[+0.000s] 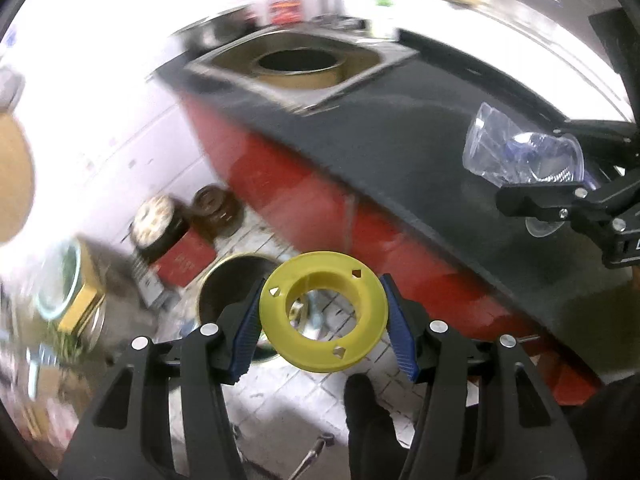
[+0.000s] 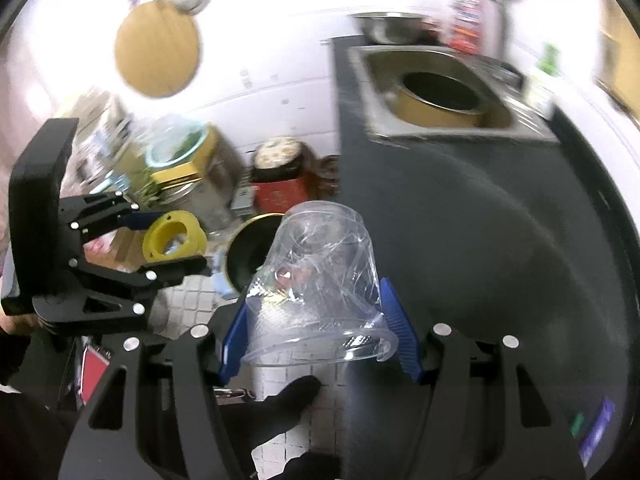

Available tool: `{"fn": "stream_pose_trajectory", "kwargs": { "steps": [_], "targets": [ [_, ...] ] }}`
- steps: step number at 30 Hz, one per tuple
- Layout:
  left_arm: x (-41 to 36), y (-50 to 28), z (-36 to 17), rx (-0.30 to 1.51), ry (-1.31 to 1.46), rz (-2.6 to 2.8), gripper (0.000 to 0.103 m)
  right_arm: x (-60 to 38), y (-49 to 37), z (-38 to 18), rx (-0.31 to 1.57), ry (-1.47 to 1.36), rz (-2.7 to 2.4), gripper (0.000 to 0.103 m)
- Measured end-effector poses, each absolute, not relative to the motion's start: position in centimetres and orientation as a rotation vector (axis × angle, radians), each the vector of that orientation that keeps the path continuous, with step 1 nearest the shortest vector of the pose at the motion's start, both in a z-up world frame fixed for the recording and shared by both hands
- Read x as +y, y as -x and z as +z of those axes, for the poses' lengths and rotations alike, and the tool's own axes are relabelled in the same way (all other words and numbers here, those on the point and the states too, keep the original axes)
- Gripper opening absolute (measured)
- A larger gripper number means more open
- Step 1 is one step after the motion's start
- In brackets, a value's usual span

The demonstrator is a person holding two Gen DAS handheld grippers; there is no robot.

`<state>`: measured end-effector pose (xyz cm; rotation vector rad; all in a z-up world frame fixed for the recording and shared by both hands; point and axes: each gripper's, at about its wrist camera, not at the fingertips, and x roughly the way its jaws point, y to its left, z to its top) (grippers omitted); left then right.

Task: Collect trash
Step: 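Carry the yellow tape roll and clear cup down over the black bin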

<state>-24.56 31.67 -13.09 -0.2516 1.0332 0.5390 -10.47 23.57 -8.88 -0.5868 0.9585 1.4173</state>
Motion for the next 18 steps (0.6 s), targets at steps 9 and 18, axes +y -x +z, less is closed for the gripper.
{"fn": "stream_pose_trajectory", "kwargs": {
  "steps": [9,18],
  "targets": [
    [36.7,32.3,-15.5,1.046,0.386,0.717,0.055,33.0,17.9,-10.3,0.954,0.689,1.574,0.060],
    [40.7,34.7,-19.8,1.026,0.475,0.794,0.055,39.8,21.0,-14.7,1.012,0.752,1.593,0.060]
  ]
}}
